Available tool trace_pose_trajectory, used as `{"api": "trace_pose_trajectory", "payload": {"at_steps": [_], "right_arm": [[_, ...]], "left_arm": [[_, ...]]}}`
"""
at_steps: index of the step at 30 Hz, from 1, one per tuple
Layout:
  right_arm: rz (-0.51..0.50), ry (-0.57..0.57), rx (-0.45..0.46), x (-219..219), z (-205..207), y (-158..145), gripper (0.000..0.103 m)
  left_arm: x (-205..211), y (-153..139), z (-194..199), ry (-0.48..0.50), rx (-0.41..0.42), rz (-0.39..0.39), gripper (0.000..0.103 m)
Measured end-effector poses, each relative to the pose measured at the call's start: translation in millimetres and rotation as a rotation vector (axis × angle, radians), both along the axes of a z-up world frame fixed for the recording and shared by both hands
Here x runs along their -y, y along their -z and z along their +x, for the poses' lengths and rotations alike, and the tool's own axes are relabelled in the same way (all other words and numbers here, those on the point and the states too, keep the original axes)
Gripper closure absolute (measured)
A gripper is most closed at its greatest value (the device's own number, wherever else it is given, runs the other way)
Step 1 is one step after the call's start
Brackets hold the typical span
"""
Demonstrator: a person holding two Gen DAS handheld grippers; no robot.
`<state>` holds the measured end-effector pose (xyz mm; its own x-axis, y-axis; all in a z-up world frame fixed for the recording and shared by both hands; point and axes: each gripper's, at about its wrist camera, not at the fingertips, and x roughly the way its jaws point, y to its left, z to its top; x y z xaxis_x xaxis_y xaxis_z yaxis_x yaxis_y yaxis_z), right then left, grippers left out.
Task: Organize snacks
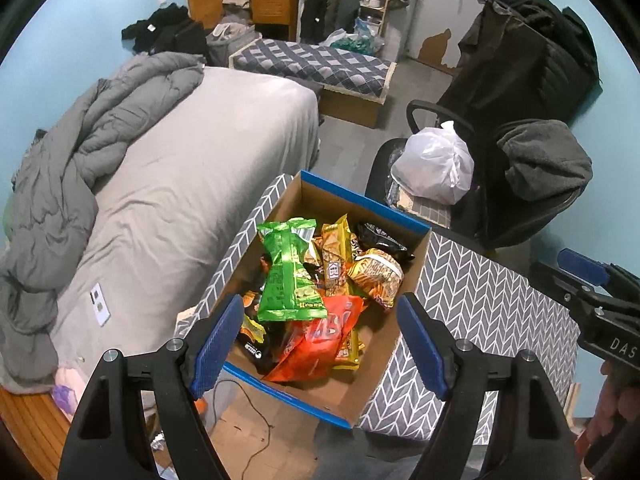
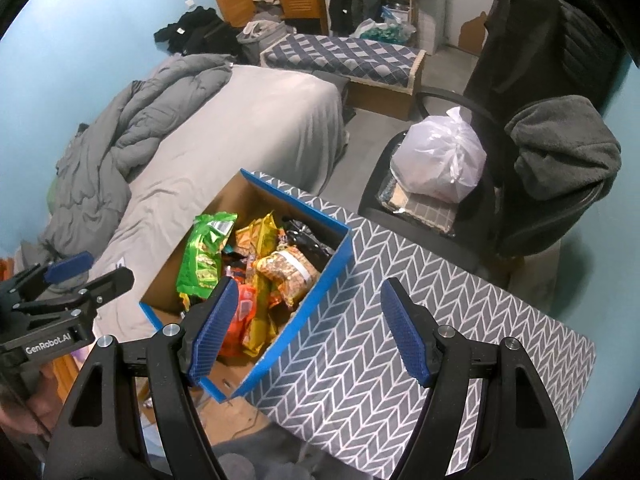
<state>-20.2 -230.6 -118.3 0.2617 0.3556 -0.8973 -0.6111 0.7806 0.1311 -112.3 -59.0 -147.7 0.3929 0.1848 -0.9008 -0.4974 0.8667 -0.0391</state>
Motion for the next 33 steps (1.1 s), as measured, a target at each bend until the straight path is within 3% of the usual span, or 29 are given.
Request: {"api": "trace_pose_trajectory", "payload": {"at_steps": [33], "right_arm": [[0.013, -0.011, -0.001, 14.8, -10.0, -9.2, 0.03]], "left_arm": [[21.9, -15.3, 0.6, -0.014, -0.021, 0.022, 0.023]]}}
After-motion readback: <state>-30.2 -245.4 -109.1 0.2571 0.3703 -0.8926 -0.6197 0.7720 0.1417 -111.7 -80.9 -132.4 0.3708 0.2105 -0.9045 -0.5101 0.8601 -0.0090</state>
